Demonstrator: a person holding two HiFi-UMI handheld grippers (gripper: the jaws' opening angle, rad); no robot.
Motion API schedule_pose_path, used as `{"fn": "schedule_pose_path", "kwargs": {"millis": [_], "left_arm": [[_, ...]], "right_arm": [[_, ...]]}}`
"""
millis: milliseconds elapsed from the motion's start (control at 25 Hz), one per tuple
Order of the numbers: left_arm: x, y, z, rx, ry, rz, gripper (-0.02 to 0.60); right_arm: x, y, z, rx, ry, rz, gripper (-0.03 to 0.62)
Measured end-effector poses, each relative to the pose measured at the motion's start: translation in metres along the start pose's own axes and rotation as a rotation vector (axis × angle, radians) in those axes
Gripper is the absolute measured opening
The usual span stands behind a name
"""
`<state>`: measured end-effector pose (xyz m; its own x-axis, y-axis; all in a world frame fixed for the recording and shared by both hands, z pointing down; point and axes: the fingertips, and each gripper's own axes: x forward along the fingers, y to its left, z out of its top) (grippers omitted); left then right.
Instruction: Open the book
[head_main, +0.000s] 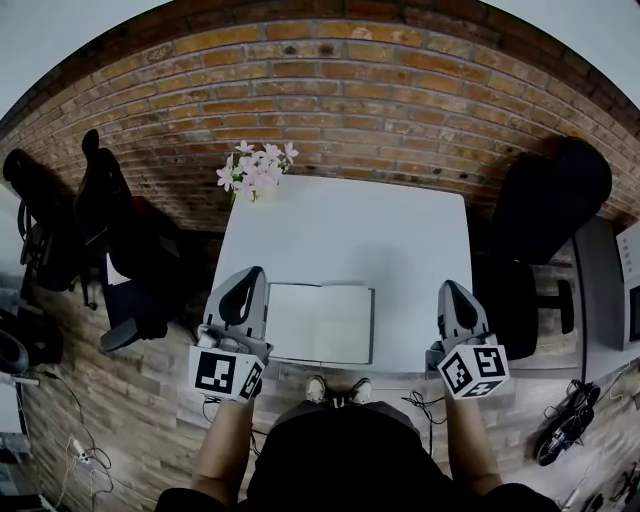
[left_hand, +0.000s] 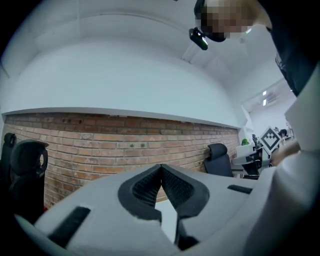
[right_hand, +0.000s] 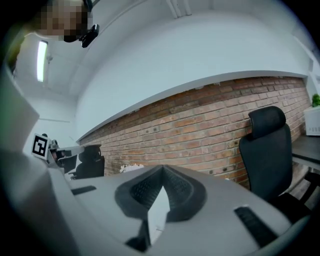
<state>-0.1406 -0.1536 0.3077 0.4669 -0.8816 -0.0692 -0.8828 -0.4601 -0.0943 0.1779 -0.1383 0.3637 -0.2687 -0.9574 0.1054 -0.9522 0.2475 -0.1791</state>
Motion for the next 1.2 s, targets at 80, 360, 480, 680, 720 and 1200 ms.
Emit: {"fn": "schedule_pose_path", "kwargs": {"millis": [80,360,480,680,720,1200], "left_arm": [[-0.005,-0.004,0.015,0.005,-0.03,-0.013,0.023],[-0.03,-0.013,0.044,0.036,-0.104,-0.007,0.023],[-0.038,-0.014,0.051,0.038,-0.119,-0.007,0.023],[-0.04,-0.014,0.054,0.032,-0.125,-0.011,0.023],[-0.039,-0.013,0.055,0.027,-0.128,-0.007,0.023],[-0.033,-0.016,0.067,0.02,-0.176,-0.014,0.023]], "right_arm": [[-0.003,-0.003,0.01,0.001,-0.025,-0.009,0.011],[-0.015,-0.008,0.024,0.014,-0.078,-0.04,0.011],[-0.026,-0.008,0.038,-0.015,-0.104,-0.061,0.011],[-0.038,-0.013,0.045,-0.073,-0.121,-0.098,0.011],[-0.039,-0.014,0.045,-0.069,-0.123,-0.104,0.011],[-0.046,-0.008,0.067,-0.085,-0.168,-0.098,0.011]]}}
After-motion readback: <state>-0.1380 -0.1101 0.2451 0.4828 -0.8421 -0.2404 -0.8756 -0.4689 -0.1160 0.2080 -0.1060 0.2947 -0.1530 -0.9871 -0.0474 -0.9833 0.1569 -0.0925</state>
